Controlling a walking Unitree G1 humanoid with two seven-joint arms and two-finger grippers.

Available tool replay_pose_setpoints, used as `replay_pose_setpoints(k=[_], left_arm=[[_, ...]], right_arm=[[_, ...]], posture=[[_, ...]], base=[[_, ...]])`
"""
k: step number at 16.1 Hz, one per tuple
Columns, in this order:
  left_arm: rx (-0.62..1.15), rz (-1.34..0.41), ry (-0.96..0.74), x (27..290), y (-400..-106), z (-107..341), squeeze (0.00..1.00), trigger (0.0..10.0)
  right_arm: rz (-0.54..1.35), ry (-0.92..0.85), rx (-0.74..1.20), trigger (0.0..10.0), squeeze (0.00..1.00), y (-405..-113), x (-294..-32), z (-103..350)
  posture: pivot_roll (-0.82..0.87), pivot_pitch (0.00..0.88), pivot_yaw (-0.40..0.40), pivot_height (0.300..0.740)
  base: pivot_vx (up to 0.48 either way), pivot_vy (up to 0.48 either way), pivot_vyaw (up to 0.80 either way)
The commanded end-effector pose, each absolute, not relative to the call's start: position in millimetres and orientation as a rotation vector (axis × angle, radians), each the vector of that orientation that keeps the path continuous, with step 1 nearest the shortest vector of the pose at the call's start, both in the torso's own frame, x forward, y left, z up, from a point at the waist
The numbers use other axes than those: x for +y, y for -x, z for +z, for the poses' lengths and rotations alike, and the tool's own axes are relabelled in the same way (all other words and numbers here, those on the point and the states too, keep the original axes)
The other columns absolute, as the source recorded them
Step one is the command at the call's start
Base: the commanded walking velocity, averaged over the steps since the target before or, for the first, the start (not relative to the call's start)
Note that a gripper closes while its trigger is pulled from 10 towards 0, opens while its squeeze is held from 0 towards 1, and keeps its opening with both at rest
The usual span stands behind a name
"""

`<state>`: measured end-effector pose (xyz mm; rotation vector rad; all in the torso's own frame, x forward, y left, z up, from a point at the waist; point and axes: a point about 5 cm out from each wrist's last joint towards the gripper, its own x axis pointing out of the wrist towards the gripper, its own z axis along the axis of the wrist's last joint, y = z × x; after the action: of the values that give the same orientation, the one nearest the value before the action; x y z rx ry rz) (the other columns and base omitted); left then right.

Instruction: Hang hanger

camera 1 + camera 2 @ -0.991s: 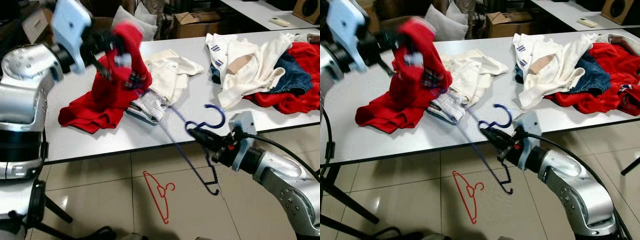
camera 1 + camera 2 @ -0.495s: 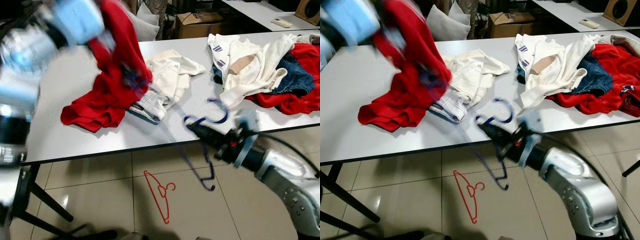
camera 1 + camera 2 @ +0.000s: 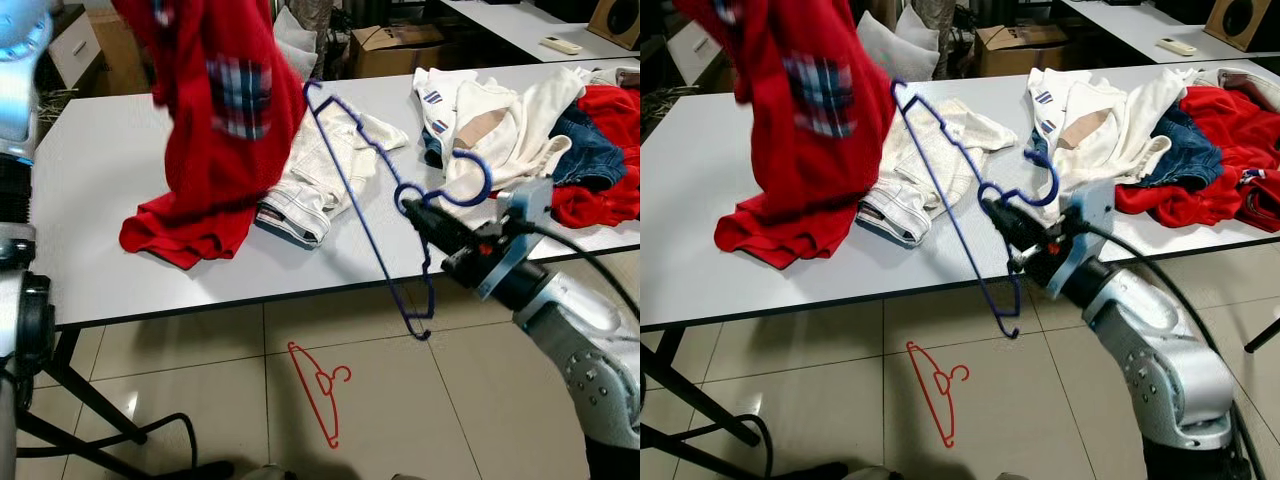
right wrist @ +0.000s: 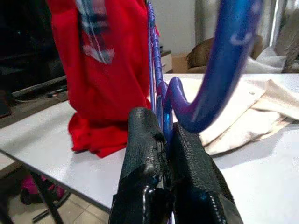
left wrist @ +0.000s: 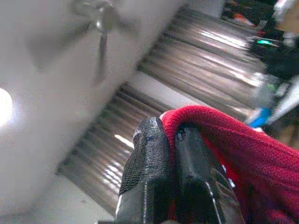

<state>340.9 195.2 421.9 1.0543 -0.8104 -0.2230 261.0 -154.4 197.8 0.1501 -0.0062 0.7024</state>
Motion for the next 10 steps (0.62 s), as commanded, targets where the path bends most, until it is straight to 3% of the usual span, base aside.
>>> replay_pose_setpoints(k=[1, 5, 10], left_arm=[[-0.788, -0.258, -1.08, 191.7, -343.1, 418.4, 0.0, 0.0], [-0.627, -0.333, -1.097, 189.8, -363.8, 383.8, 0.0, 0.0], [-0.566, -0.446, -1.032, 183.1, -369.0, 362.1, 0.0, 0.0]], right_arm=[[0.729, -0.151, -0.029, 0.0, 0.0, -256.8, -150.3, 201.9], [0.674, -0.167, -0.047, 0.0, 0.0, -251.1, -159.7, 203.7], [0.666, -0.171, -0.055, 0.0, 0.0, -245.6, -163.2, 206.2]], posture=[[-0.19, 0.0, 0.07, 0.71], [-0.22, 0.0, 0.083, 0.71], [-0.23, 0.0, 0.078, 0.71]], base=[[0.0, 0.0, 0.0], [0.0, 0.0, 0.0], [0.0, 0.0, 0.0]])
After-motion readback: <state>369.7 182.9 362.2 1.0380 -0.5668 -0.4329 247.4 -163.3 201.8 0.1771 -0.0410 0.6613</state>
